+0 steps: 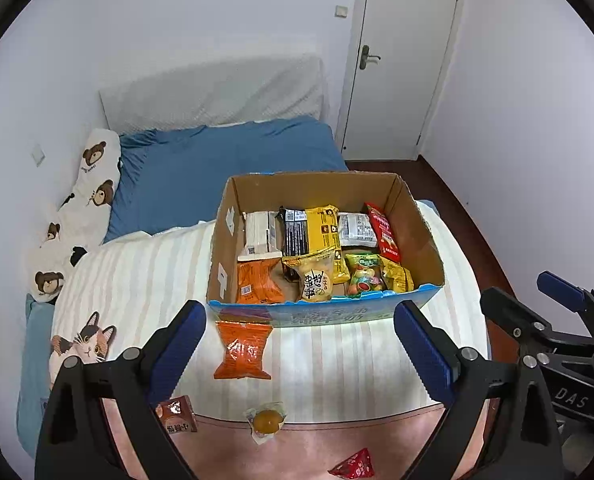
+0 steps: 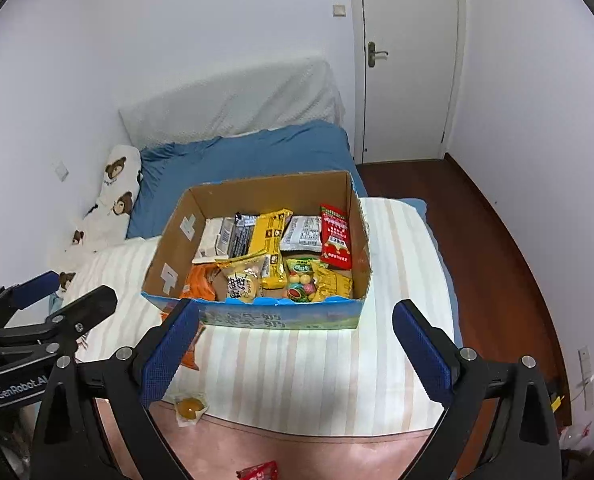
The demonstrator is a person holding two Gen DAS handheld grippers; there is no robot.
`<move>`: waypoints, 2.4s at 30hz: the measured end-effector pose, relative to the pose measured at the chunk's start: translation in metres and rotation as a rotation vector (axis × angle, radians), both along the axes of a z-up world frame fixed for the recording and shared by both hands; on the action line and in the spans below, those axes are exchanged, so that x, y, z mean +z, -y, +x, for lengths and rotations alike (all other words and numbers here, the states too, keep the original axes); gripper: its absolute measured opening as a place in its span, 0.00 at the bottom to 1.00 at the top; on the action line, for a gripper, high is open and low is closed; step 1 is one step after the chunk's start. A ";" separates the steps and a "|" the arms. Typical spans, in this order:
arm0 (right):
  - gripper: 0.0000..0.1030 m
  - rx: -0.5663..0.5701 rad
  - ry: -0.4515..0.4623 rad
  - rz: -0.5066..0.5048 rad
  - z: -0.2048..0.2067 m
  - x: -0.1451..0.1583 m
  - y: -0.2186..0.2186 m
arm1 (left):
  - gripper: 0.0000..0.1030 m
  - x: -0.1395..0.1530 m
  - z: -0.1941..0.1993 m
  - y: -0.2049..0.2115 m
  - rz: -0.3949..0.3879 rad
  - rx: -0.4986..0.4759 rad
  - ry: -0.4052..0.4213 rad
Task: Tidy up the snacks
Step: 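Lift both tools away from the box and lower them toward the bed, then grasp the brown biscuit packet with the left tool while the right tool grasps the orange packet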
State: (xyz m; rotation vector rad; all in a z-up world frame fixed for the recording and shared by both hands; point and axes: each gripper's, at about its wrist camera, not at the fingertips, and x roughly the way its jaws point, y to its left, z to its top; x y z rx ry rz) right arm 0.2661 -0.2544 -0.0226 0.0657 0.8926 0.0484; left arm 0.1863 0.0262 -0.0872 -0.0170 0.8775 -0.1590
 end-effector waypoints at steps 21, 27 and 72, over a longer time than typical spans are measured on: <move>0.96 0.102 -0.408 0.310 -0.021 -0.167 -0.072 | 0.94 -0.140 -0.044 -0.158 0.091 0.355 -0.319; 0.96 0.138 -0.594 0.373 -0.007 -0.251 -0.125 | 0.94 -0.205 -0.038 -0.193 0.064 0.402 -0.473; 0.51 0.143 -0.657 0.055 0.030 -0.278 -0.133 | 0.54 -0.301 -0.023 -0.144 -0.042 0.161 -0.664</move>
